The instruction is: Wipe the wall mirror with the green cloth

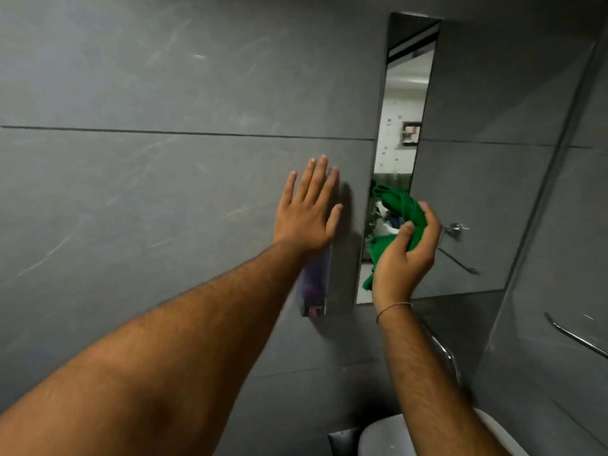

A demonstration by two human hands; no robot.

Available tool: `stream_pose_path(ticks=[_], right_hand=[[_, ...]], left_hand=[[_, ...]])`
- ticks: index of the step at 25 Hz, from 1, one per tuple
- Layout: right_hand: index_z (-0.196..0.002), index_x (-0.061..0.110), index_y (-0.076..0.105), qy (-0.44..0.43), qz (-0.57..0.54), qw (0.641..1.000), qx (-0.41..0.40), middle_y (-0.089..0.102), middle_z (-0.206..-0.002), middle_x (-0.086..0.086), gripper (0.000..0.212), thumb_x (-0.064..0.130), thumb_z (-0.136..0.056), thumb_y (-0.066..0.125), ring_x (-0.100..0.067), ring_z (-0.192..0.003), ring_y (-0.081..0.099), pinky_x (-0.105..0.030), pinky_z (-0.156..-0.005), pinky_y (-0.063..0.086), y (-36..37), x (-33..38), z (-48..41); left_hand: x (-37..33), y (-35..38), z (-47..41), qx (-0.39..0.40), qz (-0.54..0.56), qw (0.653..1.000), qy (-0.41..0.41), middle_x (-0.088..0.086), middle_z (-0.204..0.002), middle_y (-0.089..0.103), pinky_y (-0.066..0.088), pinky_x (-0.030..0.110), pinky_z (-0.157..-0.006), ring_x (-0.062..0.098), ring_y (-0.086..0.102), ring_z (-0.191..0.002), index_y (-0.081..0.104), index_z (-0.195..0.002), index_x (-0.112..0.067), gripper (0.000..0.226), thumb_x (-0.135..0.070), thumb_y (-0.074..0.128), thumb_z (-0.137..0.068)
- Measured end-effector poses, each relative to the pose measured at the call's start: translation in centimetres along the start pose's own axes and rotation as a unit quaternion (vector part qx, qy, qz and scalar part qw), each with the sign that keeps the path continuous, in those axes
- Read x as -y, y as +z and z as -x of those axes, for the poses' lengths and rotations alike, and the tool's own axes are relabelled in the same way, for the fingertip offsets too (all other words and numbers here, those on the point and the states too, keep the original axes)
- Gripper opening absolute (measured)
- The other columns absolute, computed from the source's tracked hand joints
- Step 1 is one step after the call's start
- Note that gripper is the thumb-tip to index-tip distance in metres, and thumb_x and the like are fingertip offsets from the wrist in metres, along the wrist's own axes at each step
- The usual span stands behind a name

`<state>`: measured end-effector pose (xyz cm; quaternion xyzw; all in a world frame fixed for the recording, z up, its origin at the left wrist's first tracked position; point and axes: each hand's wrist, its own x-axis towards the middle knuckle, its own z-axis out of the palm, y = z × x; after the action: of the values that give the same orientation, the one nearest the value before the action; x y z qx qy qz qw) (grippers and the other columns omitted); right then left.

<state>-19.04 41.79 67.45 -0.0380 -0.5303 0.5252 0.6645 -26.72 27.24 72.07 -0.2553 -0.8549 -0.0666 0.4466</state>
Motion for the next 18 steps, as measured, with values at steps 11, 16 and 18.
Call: stream_pose_path(ticks=[11,16,18], right_hand=[[-0.159,0.01,0.041,-0.101,0.264,0.93,0.233,0.038,-0.17,-0.013,0.058,0.046,-0.114,0.033,-0.03,-0.165,0.021,-0.049,-0.135,0.023,-3.6,-20.1,6.3],[-0.147,0.011,0.047,-0.177,0.352,0.883,0.255,0.051,-0.156,-0.022,0.055,0.048,-0.115,0.024,-0.03,-0.162,0.022,-0.031,-0.138,0.004,-7.7,-26.9,7.7],[-0.14,0.01,0.049,-0.186,0.397,0.865,0.243,0.058,-0.147,-0.028,0.054,0.048,-0.116,0.021,-0.041,-0.149,0.034,-0.036,-0.136,0.005,-8.5,-28.5,8.5]], left_hand=[[-1.1,5.6,-9.7,-0.143,-0.101,0.98,0.098,0.013,-0.188,0.019,0.014,0.064,-0.139,0.036,0.017,-0.174,0.022,-0.18,-0.017,0.081,-0.048,0.042,-0.108],[-1.0,6.3,-10.0,-0.187,-0.116,0.971,0.093,0.014,-0.185,0.027,0.018,0.064,-0.137,0.037,0.026,-0.171,0.029,-0.179,-0.016,0.078,-0.046,0.045,-0.109],[-1.1,6.3,-9.9,-0.184,-0.112,0.972,0.094,0.014,-0.186,0.026,0.016,0.064,-0.137,0.037,0.024,-0.172,0.028,-0.179,-0.016,0.078,-0.046,0.044,-0.109]])
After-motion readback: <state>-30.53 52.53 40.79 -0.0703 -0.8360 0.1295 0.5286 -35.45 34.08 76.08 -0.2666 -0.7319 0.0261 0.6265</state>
